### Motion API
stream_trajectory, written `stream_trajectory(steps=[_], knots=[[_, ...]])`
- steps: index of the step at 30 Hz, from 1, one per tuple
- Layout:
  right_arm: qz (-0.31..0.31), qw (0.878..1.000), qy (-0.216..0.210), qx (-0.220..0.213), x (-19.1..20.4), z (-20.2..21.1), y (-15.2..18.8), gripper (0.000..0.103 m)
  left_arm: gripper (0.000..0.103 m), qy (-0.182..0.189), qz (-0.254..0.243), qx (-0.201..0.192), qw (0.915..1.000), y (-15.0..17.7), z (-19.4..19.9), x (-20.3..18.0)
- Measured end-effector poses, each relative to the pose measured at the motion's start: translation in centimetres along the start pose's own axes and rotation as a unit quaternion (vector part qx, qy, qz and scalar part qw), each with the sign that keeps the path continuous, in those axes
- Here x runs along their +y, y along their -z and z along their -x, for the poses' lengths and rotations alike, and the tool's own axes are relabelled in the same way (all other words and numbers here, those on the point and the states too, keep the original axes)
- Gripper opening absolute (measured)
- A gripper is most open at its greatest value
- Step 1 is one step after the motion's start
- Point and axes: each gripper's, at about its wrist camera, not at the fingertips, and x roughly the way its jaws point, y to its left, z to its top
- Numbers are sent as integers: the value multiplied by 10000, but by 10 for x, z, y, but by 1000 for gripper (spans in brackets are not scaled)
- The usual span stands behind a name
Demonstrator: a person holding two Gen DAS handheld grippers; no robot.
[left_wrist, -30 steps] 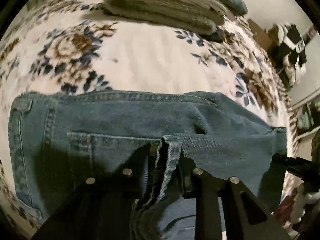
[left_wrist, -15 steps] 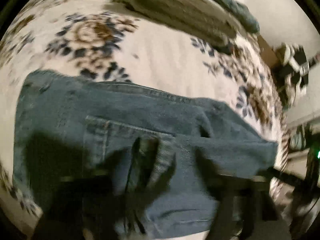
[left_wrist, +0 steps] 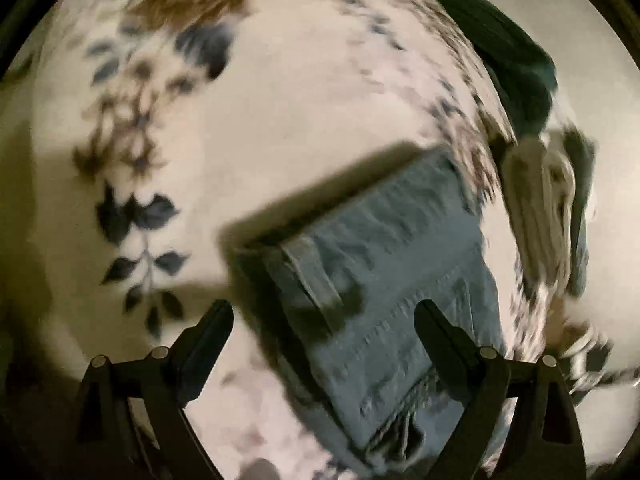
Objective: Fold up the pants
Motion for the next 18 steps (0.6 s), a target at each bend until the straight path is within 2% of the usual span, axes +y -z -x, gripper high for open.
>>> stream_trajectory(steps=[2,4,5,6,7,9,11,14,16,17,18], knots=[[57,9998,141,85,4,-9,-3,90,92,25,103,-143,9998,-9,-11,6],[194,9991,355,96,7,-16,-5,90,91,-8,-46,-219,9997,-15,-19,1],[247,9988,413,105,9,-19,-6,90,85,7,-134,-287,9995,-17,-21,-2],[276,9985,465,125,10,-23,-7,90,70,-38,-208,-391,9990,-18,-20,-7],[294,9982,502,142,11,-26,-7,90,62,-38,-205,-443,9988,-20,-18,-10],[306,9981,510,155,12,-29,-8,90,27,-74,-233,-535,9983,-19,-14,-15],[273,9981,536,153,13,-31,-8,90,19,64,-324,-665,9972,-14,-7,-16],[176,9987,450,142,10,-33,-9,90,19,365,-387,-746,9958,-8,1,-11],[197,9988,425,167,14,-34,-13,90,31,589,-183,-716,9955,-8,0,1],[232,9986,434,169,15,-34,-13,90,43,685,-44,-613,9958,-8,-5,9],[254,9987,421,165,16,-34,-14,90,47,786,79,-538,9954,-6,-11,14]])
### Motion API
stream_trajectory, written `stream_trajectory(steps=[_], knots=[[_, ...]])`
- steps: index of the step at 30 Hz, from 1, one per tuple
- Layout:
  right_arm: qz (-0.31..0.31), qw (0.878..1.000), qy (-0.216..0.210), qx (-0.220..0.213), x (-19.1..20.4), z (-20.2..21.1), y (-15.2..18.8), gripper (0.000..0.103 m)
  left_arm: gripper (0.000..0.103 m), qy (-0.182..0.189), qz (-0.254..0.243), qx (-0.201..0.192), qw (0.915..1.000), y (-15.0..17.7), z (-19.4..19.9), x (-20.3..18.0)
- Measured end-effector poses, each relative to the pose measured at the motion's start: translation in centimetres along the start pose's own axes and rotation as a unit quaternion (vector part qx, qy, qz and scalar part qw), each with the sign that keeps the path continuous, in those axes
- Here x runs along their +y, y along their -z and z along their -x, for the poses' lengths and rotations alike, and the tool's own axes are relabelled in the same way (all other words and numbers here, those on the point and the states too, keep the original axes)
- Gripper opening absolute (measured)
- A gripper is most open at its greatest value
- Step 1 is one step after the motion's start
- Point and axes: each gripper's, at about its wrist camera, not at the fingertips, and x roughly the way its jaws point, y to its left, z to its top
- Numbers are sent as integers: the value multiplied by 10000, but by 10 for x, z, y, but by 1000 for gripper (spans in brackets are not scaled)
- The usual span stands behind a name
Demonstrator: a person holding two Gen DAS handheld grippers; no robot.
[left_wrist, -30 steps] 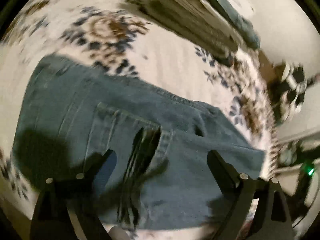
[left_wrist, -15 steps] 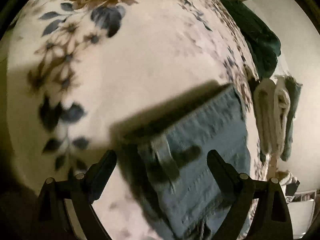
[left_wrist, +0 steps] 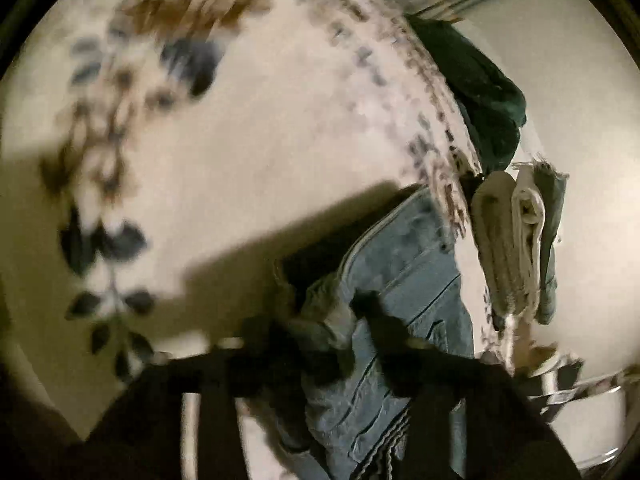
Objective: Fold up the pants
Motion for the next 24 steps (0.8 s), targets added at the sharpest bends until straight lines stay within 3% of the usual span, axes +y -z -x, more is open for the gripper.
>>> stream_trajectory(steps=[3,4,5,6,10,14,18,24], knots=[[99,9999,-51,-2,3,1,-4,90,46,-7,-73,-41,10000,-1,-6,5],[132,9999,-46,-4,3,1,-4,90,39,-86,-237,-46,9997,-2,-6,1],[155,9999,-40,-2,2,1,-4,90,23,-93,-463,-102,9988,-4,-5,-8],[162,9999,-33,-5,1,2,-5,90,19,-133,-628,-138,9978,-2,-2,-15],[-25,9999,-88,-42,-14,9,1,90,17,101,-1282,-430,9908,11,31,-54],[-431,9986,-294,-29,-40,21,5,90,17,593,-2144,-574,9732,42,80,-118],[-795,9957,-464,-80,-73,40,12,98,16,1001,-2928,-483,9497,90,109,-187],[-1296,9905,-336,-301,-147,80,30,98,16,1422,-3783,123,9146,185,86,-270]])
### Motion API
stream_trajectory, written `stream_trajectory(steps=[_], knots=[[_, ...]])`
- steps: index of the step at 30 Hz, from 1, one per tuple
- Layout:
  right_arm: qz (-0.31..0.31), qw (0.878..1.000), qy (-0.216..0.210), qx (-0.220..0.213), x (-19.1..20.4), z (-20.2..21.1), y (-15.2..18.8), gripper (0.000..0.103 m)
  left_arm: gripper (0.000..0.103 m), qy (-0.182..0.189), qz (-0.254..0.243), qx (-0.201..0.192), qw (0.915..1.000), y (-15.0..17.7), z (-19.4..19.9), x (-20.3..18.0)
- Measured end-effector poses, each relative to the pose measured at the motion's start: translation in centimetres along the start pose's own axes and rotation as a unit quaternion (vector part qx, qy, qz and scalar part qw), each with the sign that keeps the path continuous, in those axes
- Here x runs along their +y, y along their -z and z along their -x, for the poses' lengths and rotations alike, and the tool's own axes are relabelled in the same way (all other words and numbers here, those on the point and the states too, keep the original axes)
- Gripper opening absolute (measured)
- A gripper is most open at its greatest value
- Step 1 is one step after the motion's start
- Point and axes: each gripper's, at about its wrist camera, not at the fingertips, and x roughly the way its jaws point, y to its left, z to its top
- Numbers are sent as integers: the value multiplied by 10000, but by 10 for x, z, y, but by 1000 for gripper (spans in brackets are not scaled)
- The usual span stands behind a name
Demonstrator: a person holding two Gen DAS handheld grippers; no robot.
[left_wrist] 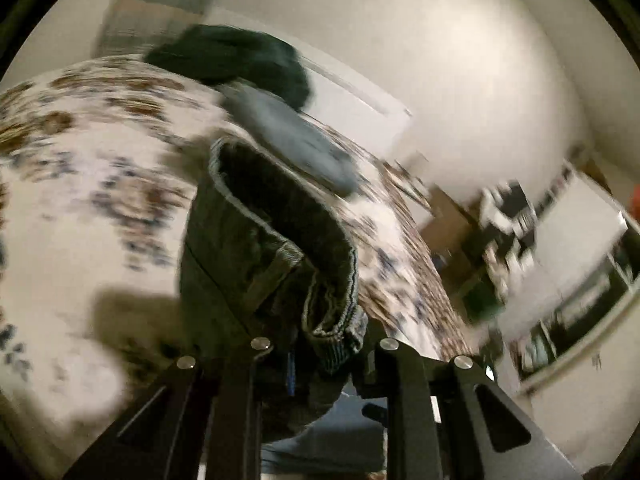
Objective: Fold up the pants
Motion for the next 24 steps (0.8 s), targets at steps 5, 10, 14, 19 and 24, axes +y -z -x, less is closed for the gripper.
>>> stream_trajectory(steps=[5,10,14,19,24], knots=[[-419,9983,344,-201,-75,26,1,98,16,255,-540,787,9951,45,-83,-66],[-891,9947,457,-231,-141,38,3,98,16,73,-965,1567,9829,94,-146,-87],[-965,9942,444,-173,-163,40,3,98,19,-178,-1302,2062,9696,112,-168,-97],[-906,9956,178,-131,-164,36,-6,98,63,-306,-1130,2494,9613,98,-161,-107],[-915,9949,-364,-230,-146,42,-20,98,88,-753,-873,2318,9659,69,-137,-101]])
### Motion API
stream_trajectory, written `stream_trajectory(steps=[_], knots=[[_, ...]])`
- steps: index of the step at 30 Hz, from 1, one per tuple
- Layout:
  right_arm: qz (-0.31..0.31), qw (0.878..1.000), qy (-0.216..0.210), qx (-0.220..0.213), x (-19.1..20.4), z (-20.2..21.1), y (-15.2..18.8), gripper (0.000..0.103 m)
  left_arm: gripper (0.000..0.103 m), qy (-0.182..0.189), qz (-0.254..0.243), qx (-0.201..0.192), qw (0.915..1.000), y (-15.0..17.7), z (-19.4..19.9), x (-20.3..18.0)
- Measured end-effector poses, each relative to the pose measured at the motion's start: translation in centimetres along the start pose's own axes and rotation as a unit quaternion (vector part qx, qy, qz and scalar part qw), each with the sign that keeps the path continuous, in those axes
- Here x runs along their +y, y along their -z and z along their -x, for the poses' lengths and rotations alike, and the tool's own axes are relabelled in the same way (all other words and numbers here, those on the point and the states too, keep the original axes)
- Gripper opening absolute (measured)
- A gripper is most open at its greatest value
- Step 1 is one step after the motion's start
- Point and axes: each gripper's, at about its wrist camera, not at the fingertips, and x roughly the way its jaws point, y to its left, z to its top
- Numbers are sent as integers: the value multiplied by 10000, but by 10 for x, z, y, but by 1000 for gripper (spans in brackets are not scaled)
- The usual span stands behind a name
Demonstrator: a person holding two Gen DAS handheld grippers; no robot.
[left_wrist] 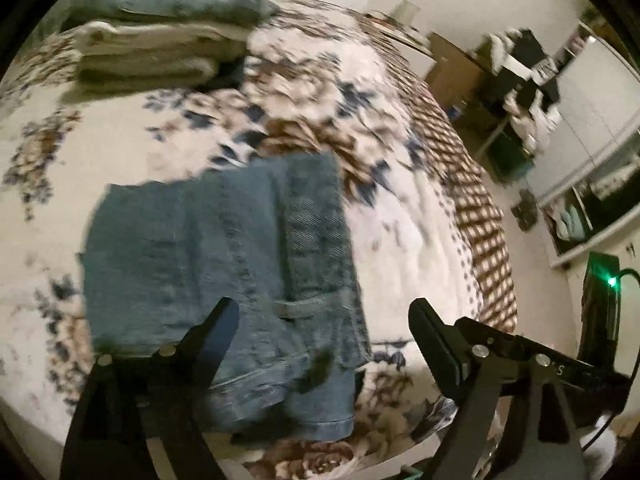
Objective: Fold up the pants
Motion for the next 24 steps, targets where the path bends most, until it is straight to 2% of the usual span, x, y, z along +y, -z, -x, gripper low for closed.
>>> stream_trajectory(steps=[2,5,7,11,12,14,15,17,18,19,24], knots=[[108,9994,-321,-106,16,1,-6,98,88,-209,115,-85,9997,-5,12,9],[325,9974,-634,-48,42,-11,-15,98,88,-743,129,-164,9970,-10,18,27],[452,9956,-823,21,60,-25,-20,98,88,-1235,55,-134,9922,-8,13,44],[884,9920,-881,179,99,-60,-28,98,88,-1890,143,178,9817,0,-6,84],[1026,9907,-870,202,110,-70,-30,97,88,-1946,172,223,9805,1,-9,91],[1216,9881,-900,273,126,-83,-31,84,88,-2034,343,297,9780,6,-12,111],[1311,9864,-925,349,133,-90,-31,67,88,-2034,425,303,9777,8,-11,119],[1470,9868,-636,235,144,-94,-29,54,88,-2076,568,299,9761,10,-10,134],[1548,9866,-512,28,148,-89,-25,22,88,-2119,589,298,9751,11,-8,138],[1590,9868,-266,-156,149,-84,-23,13,88,-2168,614,296,9738,12,-7,144],[1429,9878,-481,-395,142,-46,-5,11,88,-2102,836,344,9735,6,-1,163]])
